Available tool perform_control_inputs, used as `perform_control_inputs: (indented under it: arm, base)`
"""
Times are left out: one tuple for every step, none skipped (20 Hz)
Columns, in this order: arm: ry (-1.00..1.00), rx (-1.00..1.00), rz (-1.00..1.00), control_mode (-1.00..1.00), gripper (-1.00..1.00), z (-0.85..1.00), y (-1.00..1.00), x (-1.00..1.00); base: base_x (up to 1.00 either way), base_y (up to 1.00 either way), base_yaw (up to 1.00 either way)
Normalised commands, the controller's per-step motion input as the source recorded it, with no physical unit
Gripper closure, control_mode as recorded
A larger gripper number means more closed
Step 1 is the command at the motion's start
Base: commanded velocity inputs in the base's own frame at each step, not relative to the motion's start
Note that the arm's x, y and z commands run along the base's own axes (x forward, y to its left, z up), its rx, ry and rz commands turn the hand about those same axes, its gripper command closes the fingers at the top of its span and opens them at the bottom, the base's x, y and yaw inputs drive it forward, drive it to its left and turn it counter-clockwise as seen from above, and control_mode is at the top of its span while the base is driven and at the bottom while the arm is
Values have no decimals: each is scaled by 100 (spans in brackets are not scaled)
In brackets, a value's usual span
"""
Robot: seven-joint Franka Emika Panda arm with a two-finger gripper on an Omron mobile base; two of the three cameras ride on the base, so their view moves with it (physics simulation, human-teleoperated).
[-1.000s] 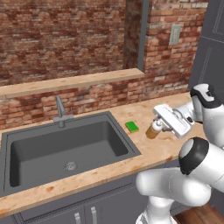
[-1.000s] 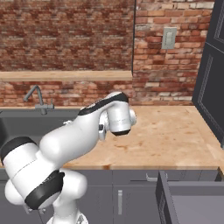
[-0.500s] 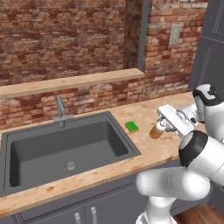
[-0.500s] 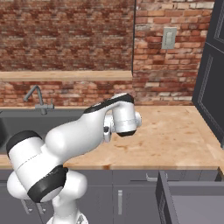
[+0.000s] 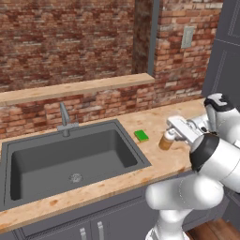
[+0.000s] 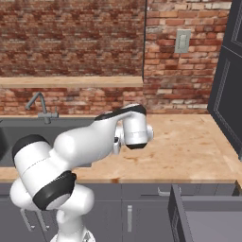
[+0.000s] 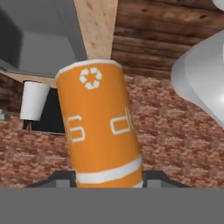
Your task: Restock the sink supplies by placing the sponge and soap dispenser on the counter and next to the sink. Make sure the soap dispenser is upright.
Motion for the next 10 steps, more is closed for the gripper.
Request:
perform_control_inputs:
  arm:
    - [16,-2,-4,-100,100,-25,0,11]
    - [17,-3,-4,-100,100,-28,0,10]
    - [19,-3,-4,-100,100,-29,0,6]
    - [19,-3,-4,-100,100,-31,0,6]
    - [16,-3,-4,-100,100,-30,0,6]
    - [10,-3,-4,-100,100,-29,0,0]
    - [7,-3,-3,-100,100,-29,0,0]
    - [3,-3,-2,-100,100,-29,0,0]
    - [0,-3,-2,-100,100,-30,0,0]
    - [0,-4,-2,-100,100,-30,0,0]
  base:
    - [0,0,0]
    - [0,0,0]
    - [0,0,0]
    - [0,0,0]
    - [0,0,0]
    - [0,0,0]
    - [0,0,0]
    - [0,0,0]
    - [0,0,0]
    - [0,0,0]
